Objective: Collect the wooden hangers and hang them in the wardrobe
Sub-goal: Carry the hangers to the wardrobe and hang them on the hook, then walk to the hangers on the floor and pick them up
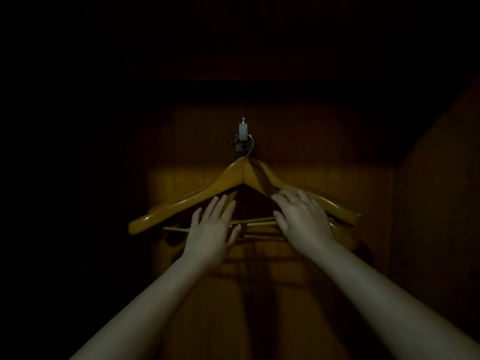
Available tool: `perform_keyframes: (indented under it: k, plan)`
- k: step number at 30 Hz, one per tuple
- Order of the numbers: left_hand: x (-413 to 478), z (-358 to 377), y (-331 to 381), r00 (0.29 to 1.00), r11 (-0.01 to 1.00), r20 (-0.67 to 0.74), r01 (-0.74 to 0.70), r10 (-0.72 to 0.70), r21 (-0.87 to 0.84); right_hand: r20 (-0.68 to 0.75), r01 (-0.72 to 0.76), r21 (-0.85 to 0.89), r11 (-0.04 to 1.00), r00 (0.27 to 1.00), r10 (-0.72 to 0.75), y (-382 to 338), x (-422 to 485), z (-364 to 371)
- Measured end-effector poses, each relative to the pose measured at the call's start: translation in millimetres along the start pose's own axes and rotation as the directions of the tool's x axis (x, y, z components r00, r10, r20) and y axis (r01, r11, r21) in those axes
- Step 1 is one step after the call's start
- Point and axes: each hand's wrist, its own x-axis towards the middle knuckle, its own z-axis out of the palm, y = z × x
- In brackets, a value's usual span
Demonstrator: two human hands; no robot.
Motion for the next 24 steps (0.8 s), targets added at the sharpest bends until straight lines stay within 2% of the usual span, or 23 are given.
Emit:
perform_keyframes:
  k: [4,10,16,19,24]
  plan:
    - [-33,2,14,0.987,0.986,0.048,-0.156,0.153,0.061,0.012,-0.05,0.093,0.994,0.999,0.049,1,-50,-5]
    - [-96,34,36,0.918,0.926,0.126,-0.369,0.377,-0.082,0.182,-0.209,0.162,0.965,0.967,0.179,8,-146,5]
    - [-157,82,72,0.787,0.884,0.416,-0.343,0.455,-0.317,0.407,-0.391,0.129,0.911,0.859,0.311,20,-253,27]
    - [-186,105,94,0.683,0.858,0.534,-0.3,0.498,-0.416,0.532,-0.497,0.075,0.864,0.753,0.387,23,-307,34]
    - [-249,150,139,0.474,0.805,0.654,-0.277,0.589,-0.524,0.713,-0.664,-0.102,0.741,0.471,0.52,25,-415,34]
